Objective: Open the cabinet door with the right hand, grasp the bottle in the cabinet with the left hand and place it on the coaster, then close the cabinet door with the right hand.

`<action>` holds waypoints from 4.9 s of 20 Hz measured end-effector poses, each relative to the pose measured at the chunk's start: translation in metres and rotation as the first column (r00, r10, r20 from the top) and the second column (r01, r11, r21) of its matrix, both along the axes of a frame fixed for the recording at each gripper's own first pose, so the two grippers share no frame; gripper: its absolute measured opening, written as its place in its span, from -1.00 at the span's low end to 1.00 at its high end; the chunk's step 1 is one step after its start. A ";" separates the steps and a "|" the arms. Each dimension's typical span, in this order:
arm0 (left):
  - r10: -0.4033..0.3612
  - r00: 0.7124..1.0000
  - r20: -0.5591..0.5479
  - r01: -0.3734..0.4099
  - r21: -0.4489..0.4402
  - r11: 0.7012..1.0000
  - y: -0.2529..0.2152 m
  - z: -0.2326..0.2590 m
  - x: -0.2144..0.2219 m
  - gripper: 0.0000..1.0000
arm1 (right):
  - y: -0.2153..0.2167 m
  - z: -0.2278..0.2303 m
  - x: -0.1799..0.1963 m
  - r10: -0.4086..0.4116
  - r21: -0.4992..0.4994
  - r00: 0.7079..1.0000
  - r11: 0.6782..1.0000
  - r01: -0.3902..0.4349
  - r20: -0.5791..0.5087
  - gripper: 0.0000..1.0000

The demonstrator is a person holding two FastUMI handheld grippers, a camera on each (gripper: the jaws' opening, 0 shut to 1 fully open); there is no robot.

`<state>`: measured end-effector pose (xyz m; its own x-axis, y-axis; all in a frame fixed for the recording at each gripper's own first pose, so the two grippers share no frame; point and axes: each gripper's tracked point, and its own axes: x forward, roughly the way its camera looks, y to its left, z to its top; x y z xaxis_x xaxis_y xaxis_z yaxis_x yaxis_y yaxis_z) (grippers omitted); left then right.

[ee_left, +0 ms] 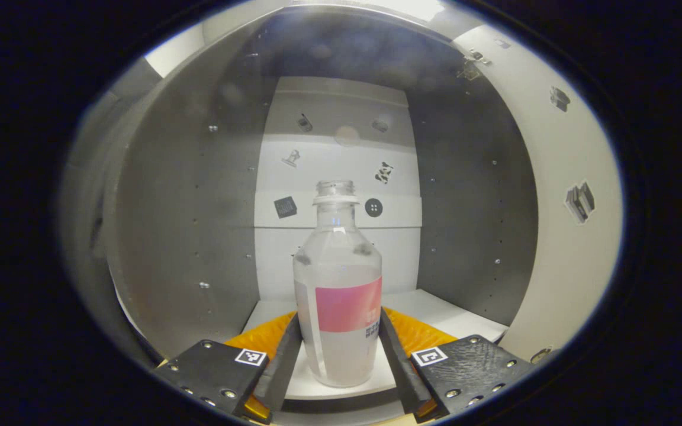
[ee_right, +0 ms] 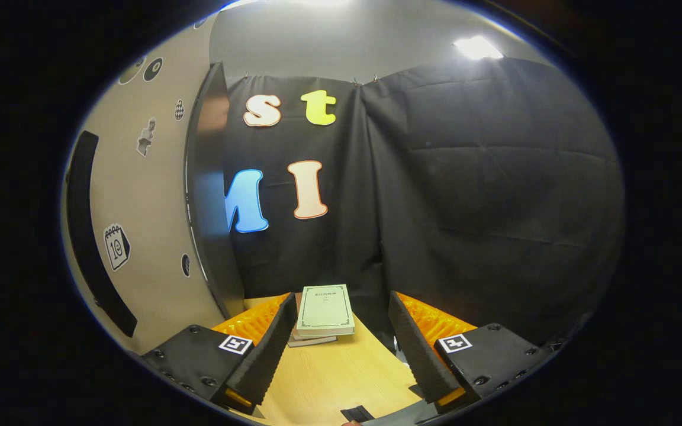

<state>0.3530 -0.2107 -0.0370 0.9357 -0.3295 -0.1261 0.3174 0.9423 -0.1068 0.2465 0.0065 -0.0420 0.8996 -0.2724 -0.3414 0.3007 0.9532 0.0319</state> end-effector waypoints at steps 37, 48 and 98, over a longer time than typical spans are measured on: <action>0.294 0.954 -0.064 -0.296 -0.024 0.955 0.179 -0.094 -0.275 0.45 | -0.017 -0.023 -0.035 0.165 0.057 0.985 0.984 -0.168 0.047 0.96; 0.336 0.919 -0.207 -0.345 -0.009 0.939 0.200 -0.226 -0.312 0.48 | -0.036 -0.047 -0.053 0.073 0.057 0.997 0.996 -0.073 0.000 0.96; 0.414 0.890 -0.194 -0.395 0.130 0.910 0.187 -0.226 -0.344 0.56 | -0.014 -0.067 -0.029 0.163 0.107 0.986 0.981 -0.159 -0.026 0.86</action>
<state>0.0087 -0.0242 -0.2627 0.9334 0.0923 -0.3467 -0.1141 0.9925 -0.0431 0.2174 -0.0075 -0.1090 0.9161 -0.0862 -0.3916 0.1462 0.9812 0.1258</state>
